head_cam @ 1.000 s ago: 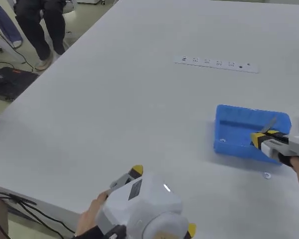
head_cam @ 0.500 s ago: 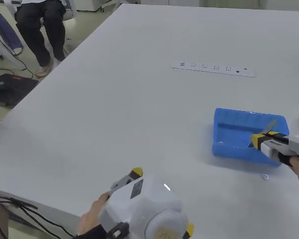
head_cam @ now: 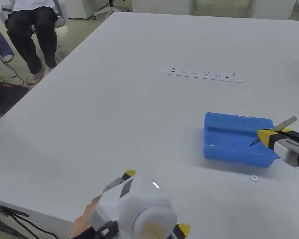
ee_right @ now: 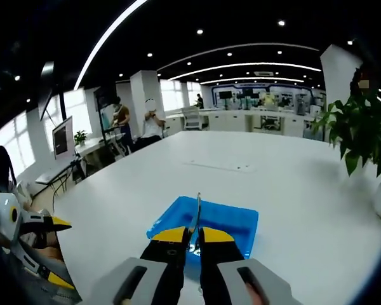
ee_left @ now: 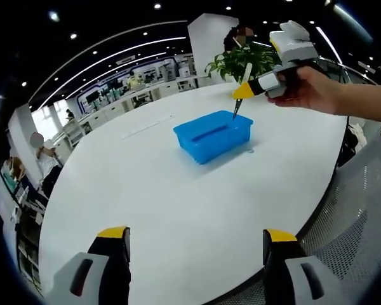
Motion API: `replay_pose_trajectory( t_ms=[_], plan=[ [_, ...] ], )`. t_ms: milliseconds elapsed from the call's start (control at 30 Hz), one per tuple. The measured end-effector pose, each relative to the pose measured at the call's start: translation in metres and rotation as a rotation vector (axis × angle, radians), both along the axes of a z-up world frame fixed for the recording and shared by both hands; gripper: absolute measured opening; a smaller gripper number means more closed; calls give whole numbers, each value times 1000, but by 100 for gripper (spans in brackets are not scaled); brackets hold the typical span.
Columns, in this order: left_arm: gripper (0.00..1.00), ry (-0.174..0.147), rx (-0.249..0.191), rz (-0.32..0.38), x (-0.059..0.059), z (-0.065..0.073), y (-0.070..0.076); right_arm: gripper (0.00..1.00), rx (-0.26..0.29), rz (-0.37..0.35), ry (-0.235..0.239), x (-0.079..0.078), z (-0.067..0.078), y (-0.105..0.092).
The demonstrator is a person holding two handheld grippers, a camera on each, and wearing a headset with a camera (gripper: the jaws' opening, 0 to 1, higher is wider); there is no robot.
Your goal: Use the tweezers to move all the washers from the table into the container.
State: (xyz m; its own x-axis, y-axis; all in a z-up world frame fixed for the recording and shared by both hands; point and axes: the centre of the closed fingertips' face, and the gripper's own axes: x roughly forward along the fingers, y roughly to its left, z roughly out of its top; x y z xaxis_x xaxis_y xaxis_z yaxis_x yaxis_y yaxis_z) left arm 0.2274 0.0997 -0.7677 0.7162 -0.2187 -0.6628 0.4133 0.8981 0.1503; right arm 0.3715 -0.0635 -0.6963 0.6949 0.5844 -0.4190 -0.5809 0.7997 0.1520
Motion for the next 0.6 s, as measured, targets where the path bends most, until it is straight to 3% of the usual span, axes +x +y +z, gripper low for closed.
replay_pose_trajectory(
  t_ms=[67, 267, 600],
  plan=[
    [88, -1, -9, 3, 0, 1, -1, 4, 2, 2, 7, -10, -2, -3],
    [87, -7, -15, 0, 0, 2, -2, 4, -50, -3, 64, -23, -35, -10],
    [88, -24, -19, -2, 1, 5, 0, 4, -140, 15, 93, -19, -69, -10]
  ],
)
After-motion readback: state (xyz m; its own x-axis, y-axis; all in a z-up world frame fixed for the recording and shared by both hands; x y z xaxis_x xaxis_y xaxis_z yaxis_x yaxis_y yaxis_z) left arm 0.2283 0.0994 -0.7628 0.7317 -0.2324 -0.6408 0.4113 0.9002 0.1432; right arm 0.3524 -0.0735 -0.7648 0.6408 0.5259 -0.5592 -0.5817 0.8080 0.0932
